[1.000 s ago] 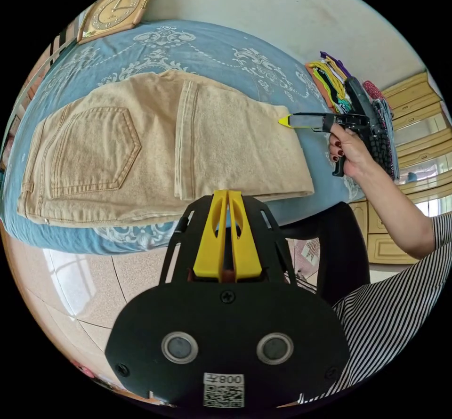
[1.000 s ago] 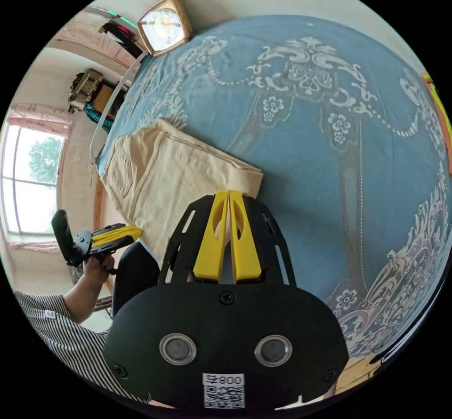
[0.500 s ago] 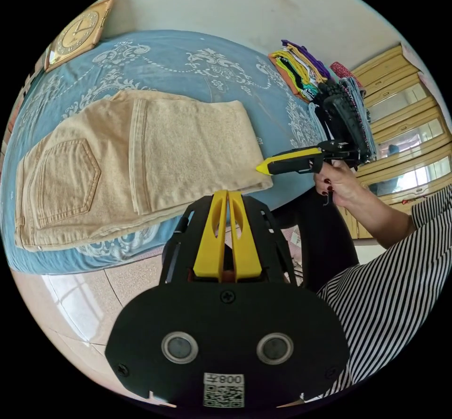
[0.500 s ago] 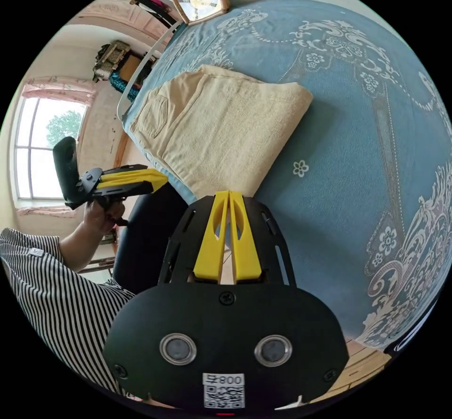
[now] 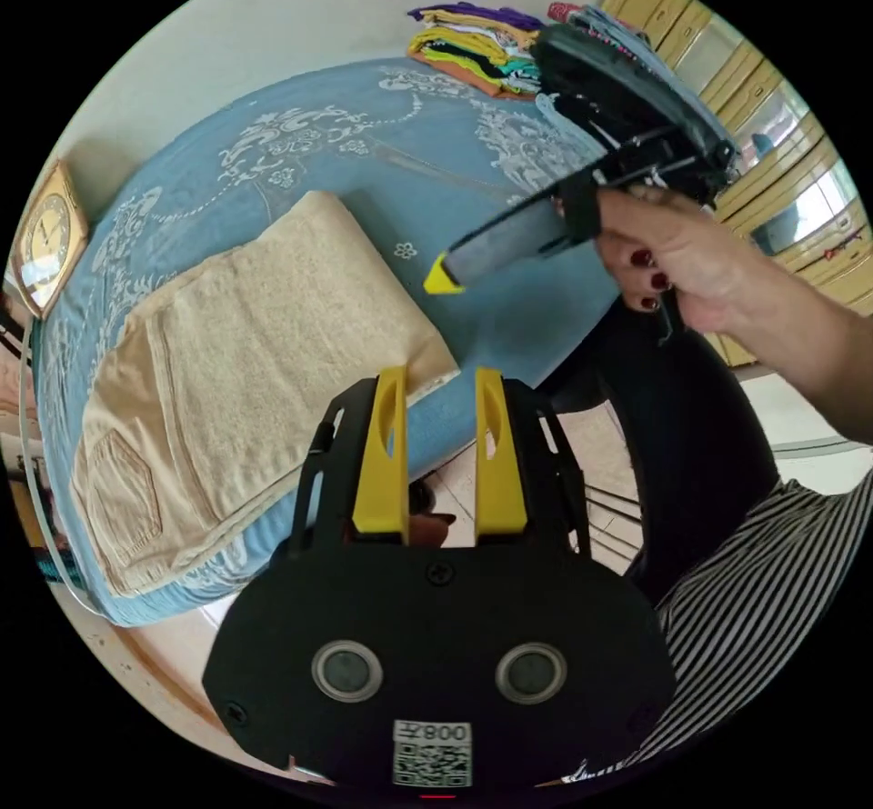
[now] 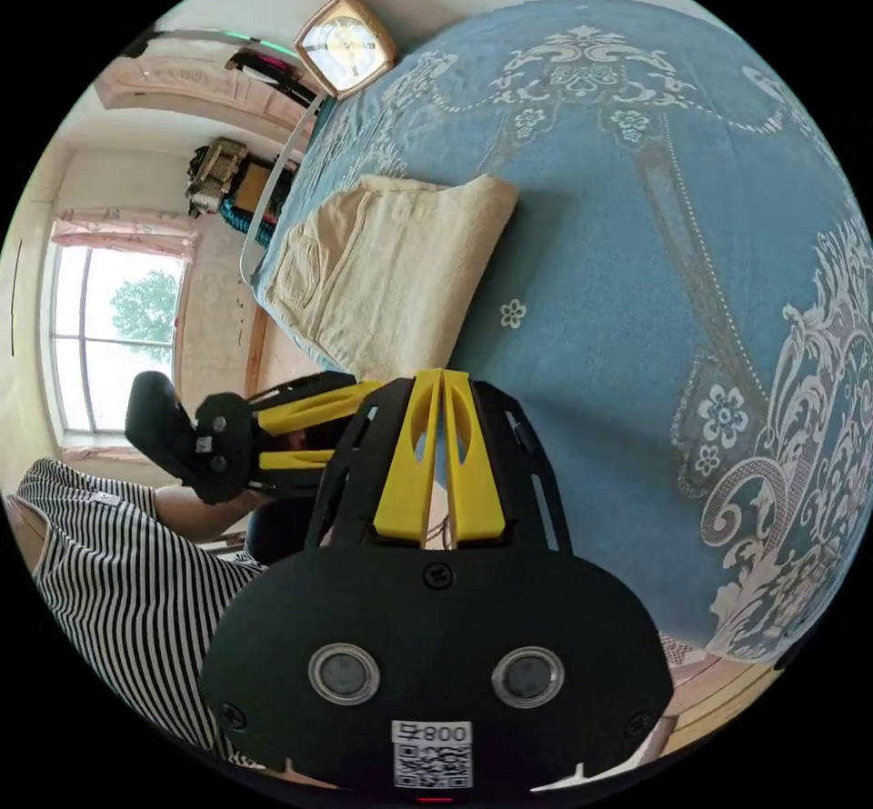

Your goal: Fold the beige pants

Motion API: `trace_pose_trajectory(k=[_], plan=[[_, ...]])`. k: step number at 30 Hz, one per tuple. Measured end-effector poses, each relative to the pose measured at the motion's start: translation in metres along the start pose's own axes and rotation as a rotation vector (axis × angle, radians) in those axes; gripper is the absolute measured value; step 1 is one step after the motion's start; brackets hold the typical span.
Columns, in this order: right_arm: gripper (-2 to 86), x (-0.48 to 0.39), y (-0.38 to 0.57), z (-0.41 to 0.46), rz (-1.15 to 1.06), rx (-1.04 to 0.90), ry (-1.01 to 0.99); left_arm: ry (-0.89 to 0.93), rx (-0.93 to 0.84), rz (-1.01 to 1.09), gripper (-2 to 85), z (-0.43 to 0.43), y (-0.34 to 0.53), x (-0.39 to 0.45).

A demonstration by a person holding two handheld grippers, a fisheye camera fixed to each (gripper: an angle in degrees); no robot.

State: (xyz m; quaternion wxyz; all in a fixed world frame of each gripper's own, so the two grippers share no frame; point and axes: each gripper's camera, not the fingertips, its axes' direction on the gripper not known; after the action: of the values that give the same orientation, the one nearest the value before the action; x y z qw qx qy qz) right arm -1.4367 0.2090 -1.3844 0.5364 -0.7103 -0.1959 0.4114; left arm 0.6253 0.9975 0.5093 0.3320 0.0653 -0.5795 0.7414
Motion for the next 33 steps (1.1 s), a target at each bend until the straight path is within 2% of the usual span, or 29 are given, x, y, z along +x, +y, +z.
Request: trace_pose_trajectory(k=[1,3,7,9,19,23,29,33], plan=[[3.1,0.008,-0.001,-0.005,0.016,0.025,-0.013,-0.077,0.016,-0.004,8.4,-0.002,0.001,0.009],[6.3,0.039,-0.009,-0.023,0.072,0.116,-0.084,-0.113,0.025,0.004,7.3,-0.009,0.002,0.018],[10.0,0.08,-0.04,-0.019,0.151,0.147,-0.137,-0.034,0.05,-0.026,4.7,-0.028,0.008,0.022],[9.9,0.103,-0.058,-0.011,0.197,0.155,-0.205,-0.004,0.053,-0.027,4.0,-0.036,0.01,0.023],[5.7,0.134,-0.084,-0.001,0.235,0.113,-0.239,-0.018,0.076,0.045,2.4,-0.09,0.026,0.055],[4.0,0.155,-0.068,-0.027,0.26,0.153,-0.361,-0.025,0.083,0.078,2.1,-0.113,0.035,0.072],[3.3,0.189,-0.002,-0.102,0.305,0.234,-0.319,0.105,0.141,0.175,1.6,-0.148,0.049,0.117],[3.2,0.211,0.051,-0.156,0.389,0.305,-0.292,0.26,0.191,0.193,1.5,-0.168,0.063,0.143]])
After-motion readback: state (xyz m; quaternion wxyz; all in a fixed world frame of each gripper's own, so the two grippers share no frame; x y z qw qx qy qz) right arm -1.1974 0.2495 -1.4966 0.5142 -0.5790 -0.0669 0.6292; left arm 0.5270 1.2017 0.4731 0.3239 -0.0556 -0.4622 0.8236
